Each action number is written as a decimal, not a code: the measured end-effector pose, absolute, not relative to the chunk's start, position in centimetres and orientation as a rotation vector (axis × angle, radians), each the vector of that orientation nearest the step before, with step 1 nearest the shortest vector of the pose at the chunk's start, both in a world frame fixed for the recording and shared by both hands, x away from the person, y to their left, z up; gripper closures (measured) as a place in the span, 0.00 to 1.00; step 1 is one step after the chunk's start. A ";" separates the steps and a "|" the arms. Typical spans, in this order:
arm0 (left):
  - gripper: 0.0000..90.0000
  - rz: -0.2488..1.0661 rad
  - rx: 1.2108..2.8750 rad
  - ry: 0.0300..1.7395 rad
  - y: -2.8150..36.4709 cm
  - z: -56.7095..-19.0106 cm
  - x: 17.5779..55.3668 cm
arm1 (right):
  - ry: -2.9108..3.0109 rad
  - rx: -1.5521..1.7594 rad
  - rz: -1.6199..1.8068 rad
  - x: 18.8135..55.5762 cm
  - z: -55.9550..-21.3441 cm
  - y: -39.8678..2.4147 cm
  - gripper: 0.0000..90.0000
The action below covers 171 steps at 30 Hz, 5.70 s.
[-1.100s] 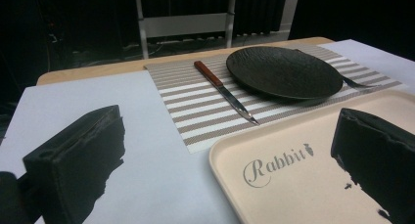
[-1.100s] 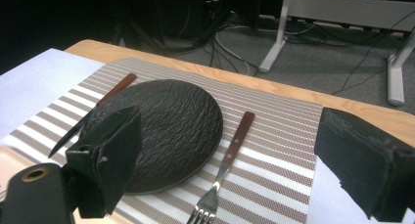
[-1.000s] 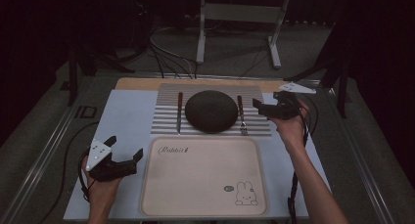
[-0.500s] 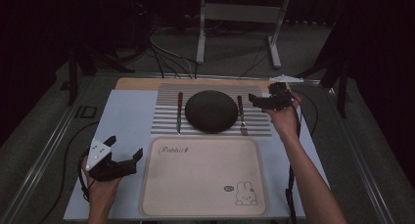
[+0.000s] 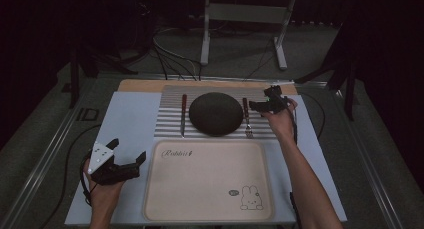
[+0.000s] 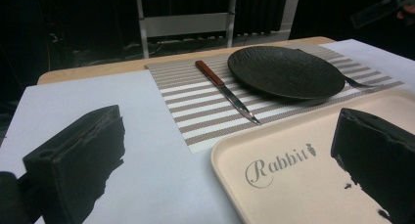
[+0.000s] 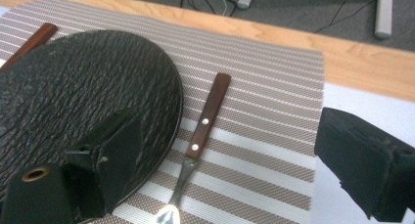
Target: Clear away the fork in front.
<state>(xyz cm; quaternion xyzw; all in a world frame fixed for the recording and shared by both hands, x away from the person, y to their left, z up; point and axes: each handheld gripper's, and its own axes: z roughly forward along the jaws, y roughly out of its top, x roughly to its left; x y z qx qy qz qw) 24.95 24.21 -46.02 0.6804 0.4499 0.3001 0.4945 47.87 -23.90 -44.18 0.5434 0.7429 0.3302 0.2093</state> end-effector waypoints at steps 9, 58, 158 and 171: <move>0.00 0.727 1.646 1.090 24.3 -46.0 24.9 | 2.082 1.547 0.843 48.7 -45.3 -23.1 0.12; 0.00 0.723 1.624 1.112 24.7 -46.1 24.7 | 2.268 1.668 0.575 51.7 -50.1 -20.8 0.84; 0.03 0.550 1.698 0.918 12.0 -39.1 30.2 | 2.022 0.957 1.351 31.1 -40.5 -20.9 0.86; 0.06 0.500 1.711 0.841 8.1 -38.4 31.1 | 2.053 0.883 1.389 29.7 -40.4 -18.8 0.86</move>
